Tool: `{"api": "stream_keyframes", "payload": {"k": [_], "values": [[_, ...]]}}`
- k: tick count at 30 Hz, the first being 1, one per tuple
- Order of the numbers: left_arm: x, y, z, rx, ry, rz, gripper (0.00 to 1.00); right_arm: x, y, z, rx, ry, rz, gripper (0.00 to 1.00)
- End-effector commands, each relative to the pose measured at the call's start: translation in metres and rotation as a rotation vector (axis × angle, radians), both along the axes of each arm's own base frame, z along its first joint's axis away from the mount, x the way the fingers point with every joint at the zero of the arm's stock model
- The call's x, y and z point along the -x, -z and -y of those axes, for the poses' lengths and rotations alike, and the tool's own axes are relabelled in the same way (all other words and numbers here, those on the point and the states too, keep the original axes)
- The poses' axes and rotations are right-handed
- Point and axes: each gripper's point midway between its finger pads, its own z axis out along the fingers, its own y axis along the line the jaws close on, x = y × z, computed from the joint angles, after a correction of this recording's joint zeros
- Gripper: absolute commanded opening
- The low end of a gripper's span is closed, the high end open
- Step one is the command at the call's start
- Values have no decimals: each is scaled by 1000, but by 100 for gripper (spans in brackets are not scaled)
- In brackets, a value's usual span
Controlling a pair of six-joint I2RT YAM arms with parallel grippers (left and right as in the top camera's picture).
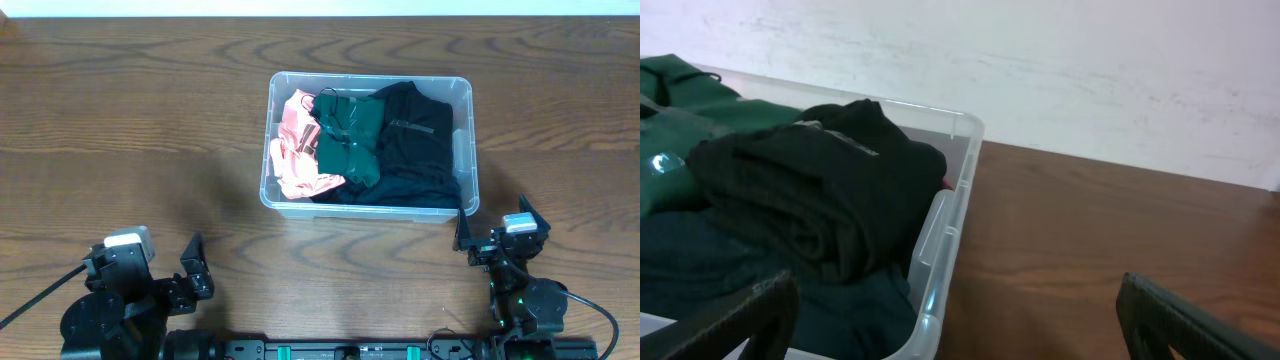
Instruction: Pack container
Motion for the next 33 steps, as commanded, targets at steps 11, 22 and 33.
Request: {"api": "stream_keyframes", "payload": {"k": [11, 22, 33], "values": [[-24, 68, -8, -30, -34, 80, 98, 0, 1, -1, -4, -5, 0, 99], [-80, 80, -10, -37, -31, 447, 98, 0, 1, -1, -4, -5, 0, 99], [-87, 131, -6, -27, -9, 359, 98, 0, 1, -1, -4, -5, 0, 99]]}}
